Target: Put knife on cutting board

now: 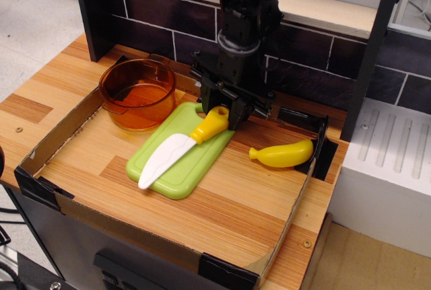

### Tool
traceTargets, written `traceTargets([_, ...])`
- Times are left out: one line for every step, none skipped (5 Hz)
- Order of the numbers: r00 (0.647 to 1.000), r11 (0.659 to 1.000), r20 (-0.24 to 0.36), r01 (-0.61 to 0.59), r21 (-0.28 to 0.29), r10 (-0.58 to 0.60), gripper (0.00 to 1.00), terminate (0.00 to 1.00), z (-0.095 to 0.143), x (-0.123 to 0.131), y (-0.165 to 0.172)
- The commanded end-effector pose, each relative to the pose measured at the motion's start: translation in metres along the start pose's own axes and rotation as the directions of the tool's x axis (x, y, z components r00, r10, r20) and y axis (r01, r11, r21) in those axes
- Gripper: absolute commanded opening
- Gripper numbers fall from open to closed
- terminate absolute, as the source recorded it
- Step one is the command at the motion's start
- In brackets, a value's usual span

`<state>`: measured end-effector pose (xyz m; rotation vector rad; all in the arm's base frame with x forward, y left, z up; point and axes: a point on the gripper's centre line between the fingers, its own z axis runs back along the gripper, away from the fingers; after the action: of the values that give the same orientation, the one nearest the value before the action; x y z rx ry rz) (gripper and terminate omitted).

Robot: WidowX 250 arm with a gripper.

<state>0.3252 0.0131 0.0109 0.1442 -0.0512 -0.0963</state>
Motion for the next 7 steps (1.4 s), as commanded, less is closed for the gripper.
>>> traceTargets([0.999, 0.997, 0.039, -0.011, 0.076, 0.008, 1.00, 0.00, 0.013, -0.010, 0.011])
traceTargets([0.999, 0.997, 0.042, -0.026, 0.075, 0.023, 1.00, 0.00, 0.023, -0.022, 0.011])
traceTargets([0.996, 0.996, 0.081, -0.030, 0.079, 0.024, 1.00, 0.00, 0.040, -0.030, 0.011])
traceTargets([0.990, 0.998, 0.143, 0.001, 0.056, -0.008, 1.00, 0.00, 0.064, -0.033, 0.008])
traceTargets([0.982, 0.999, 0.190, -0.014, 0.045, 0.005, 1.00, 0.00, 0.085, -0.034, 0.005])
traceTargets([0.970, 0.998, 0.242, -0.040, 0.050, 0.027, 1.00, 0.00, 0.101, -0.036, 0.009])
traceTargets([0.964, 0.996, 0.258, -0.079, 0.033, 0.068, 1.00, 0.00, 0.117, -0.040, 0.020])
